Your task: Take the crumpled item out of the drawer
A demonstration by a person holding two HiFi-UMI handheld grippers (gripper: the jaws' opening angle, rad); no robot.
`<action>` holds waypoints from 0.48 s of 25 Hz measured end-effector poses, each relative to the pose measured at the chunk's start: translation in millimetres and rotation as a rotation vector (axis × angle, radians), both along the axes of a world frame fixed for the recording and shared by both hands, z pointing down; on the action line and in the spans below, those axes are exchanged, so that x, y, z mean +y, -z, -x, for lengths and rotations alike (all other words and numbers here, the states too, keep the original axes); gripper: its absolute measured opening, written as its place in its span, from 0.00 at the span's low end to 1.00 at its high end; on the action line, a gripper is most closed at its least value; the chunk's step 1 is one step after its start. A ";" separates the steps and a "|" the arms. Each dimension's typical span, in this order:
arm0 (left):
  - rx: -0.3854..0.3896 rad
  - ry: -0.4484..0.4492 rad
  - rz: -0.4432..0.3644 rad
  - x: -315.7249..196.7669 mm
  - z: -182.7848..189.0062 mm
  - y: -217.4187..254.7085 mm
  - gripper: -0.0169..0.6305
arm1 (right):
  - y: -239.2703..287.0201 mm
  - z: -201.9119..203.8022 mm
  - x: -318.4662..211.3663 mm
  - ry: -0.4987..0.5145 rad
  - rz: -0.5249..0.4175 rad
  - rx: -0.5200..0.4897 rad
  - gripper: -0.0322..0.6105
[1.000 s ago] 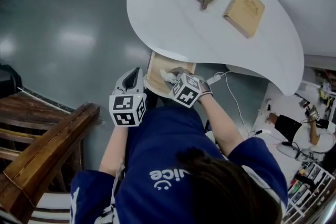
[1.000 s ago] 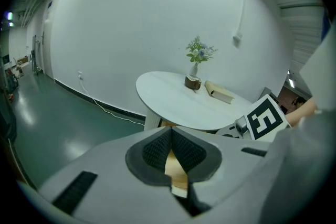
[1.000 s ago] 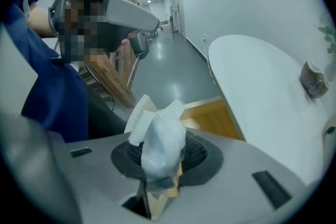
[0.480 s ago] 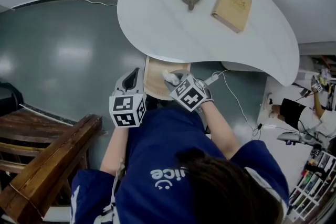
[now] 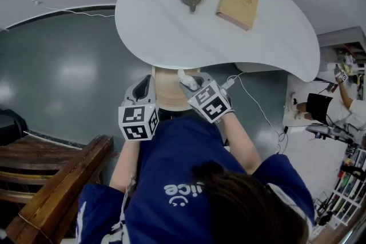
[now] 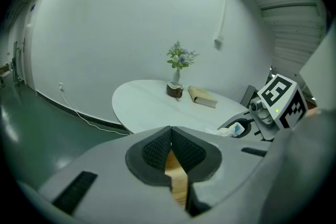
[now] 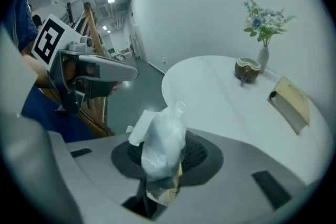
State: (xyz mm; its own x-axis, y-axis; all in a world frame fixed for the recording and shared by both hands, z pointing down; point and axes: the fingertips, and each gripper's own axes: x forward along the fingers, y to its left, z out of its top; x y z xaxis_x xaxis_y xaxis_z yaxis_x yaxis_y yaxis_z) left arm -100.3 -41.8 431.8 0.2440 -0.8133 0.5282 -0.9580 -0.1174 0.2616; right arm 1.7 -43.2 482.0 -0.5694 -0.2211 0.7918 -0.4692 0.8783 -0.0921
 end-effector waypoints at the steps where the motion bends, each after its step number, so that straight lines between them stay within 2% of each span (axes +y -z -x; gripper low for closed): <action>1: -0.001 -0.007 -0.005 -1.3 -2.1 1.9 0.03 | 4.5 -1.4 -2.6 -0.010 -0.018 -0.009 0.22; 12: -0.043 -0.073 -0.082 -12.9 -18.0 23.0 0.03 | 51.9 -11.8 -29.1 -0.126 -0.217 -0.116 0.22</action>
